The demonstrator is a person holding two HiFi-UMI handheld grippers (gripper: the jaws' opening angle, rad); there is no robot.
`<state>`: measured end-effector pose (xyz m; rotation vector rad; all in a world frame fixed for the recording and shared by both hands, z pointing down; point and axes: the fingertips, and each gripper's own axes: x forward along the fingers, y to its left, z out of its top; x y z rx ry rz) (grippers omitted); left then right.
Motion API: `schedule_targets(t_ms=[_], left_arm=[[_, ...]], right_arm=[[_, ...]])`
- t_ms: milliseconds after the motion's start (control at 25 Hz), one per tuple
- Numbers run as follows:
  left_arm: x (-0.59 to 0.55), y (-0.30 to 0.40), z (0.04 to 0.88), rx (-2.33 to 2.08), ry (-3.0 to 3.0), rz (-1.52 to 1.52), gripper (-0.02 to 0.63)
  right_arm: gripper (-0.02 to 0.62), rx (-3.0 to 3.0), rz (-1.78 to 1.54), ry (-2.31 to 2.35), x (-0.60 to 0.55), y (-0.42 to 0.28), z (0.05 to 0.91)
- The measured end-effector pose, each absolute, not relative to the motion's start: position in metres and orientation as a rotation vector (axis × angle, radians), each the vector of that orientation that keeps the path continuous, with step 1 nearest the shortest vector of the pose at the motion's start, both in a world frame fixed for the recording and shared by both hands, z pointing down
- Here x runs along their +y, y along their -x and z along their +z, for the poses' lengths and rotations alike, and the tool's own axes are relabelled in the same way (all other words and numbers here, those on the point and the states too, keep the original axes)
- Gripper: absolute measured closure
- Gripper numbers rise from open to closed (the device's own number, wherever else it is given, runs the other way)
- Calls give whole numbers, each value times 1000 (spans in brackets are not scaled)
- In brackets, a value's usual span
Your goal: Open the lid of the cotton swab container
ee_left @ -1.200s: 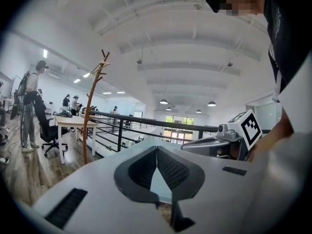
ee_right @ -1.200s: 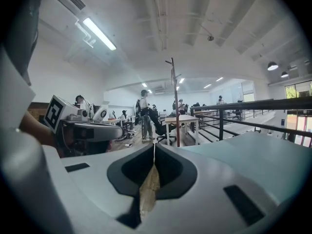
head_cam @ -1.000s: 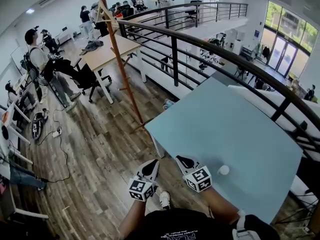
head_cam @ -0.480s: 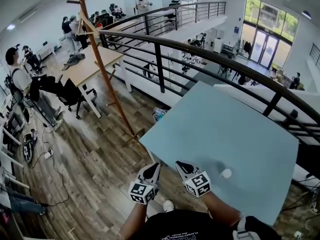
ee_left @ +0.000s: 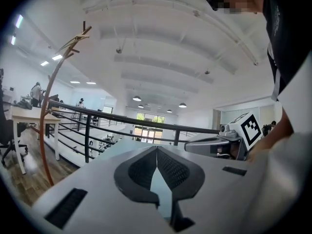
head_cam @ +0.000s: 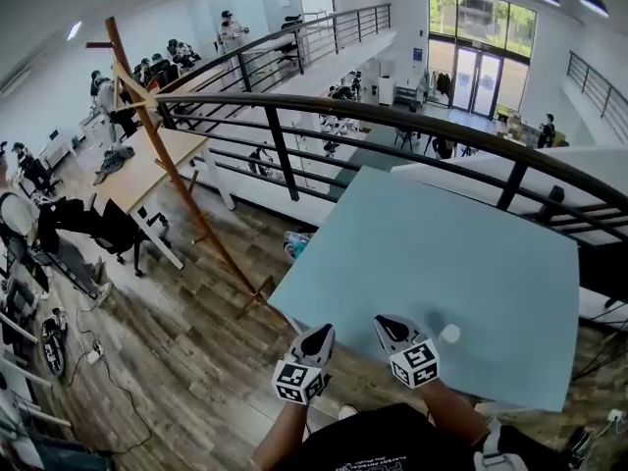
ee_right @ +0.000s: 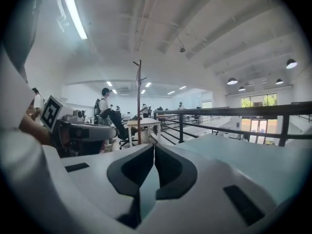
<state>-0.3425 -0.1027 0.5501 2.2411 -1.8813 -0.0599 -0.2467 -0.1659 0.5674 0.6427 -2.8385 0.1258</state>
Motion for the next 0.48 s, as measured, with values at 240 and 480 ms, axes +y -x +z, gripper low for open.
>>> schedule_targets(t_ms=[240, 480], left_arm=[[-121, 312, 565, -1768, -2327, -46, 594], [-133, 282, 565, -1660, -2382, -51, 594]], right_arm=[[575, -2827, 142, -867, -178, 206, 573], [575, -2761, 115, -957, -174, 176, 579]])
